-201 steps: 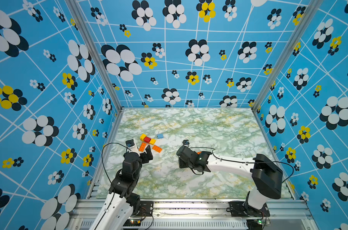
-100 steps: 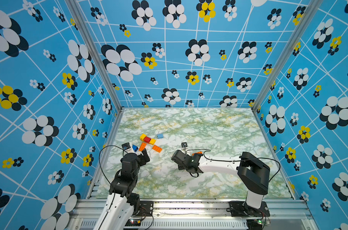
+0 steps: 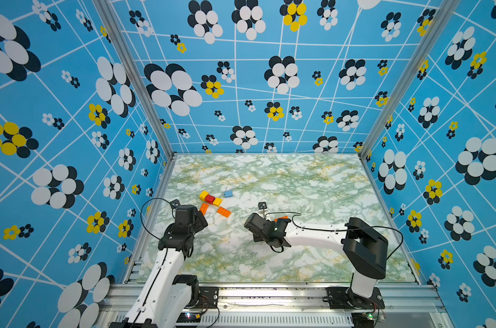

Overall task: Assemble the letter p with lego
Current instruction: Place the lego brick at the center of the board, then pick up the lego brick from the center of the board.

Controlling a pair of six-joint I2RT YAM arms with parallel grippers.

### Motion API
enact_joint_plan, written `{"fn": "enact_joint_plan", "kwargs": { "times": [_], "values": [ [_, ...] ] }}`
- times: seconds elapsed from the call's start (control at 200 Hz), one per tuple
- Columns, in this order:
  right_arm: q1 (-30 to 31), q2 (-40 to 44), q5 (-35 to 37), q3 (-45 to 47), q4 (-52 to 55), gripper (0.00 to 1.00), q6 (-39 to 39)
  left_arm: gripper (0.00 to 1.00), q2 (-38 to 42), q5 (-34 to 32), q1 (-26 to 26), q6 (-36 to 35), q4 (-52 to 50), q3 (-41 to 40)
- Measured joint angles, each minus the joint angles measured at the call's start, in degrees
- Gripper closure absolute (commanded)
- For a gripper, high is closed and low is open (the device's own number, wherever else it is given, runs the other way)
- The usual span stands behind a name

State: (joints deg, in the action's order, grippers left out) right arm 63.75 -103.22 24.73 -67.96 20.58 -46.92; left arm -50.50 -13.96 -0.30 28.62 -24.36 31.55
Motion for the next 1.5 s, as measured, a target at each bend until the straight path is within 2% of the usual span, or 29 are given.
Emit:
{"fn": "enact_joint_plan", "kwargs": {
  "times": [0.35, 0.685, 1.014, 1.499],
  "values": [
    [-0.26, 18.62, -1.51, 6.10, -6.82, 0.39, 8.52, 0.16, -21.14, 0.20, 2.86, 0.81, -2.49, 11.93],
    [-5.86, 32.61, -3.63, 20.00, -10.75, 0.36, 13.22, 0.26, -32.83, 3.26, 4.09, 4.46, -2.38, 17.59],
    [-6.80, 37.83, -5.29, 25.55, -12.94, 0.34, 15.23, 0.32, -40.17, 4.28, 4.09, 8.13, -2.01, 22.47],
    [-7.43, 39.08, -6.29, 28.24, -14.01, 0.34, 15.21, 0.52, -48.35, 2.45, 4.09, 10.38, -1.70, 25.66]
  ]
}}
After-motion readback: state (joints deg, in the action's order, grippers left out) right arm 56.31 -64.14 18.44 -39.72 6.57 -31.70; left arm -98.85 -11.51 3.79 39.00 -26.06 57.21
